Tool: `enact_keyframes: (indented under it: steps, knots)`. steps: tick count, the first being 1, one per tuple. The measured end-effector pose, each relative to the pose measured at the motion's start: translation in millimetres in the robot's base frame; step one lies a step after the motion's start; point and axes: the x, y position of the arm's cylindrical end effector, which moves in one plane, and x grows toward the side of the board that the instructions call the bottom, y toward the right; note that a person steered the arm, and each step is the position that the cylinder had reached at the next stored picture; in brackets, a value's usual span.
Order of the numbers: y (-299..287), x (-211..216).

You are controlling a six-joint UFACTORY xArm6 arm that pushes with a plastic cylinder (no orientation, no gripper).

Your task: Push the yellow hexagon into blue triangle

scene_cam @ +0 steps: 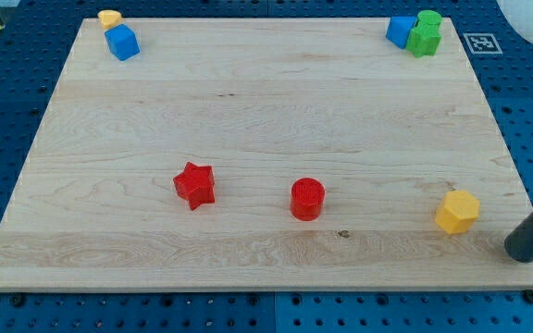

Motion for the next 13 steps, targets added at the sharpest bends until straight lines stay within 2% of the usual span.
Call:
enact_keyframes:
  steps: [3, 4, 5, 7, 8, 13]
  knots:
    - [-6, 13]
    - [-16, 7]
    - [-16, -18]
    - [-54, -16]
    - [-54, -32]
    - [-76, -37]
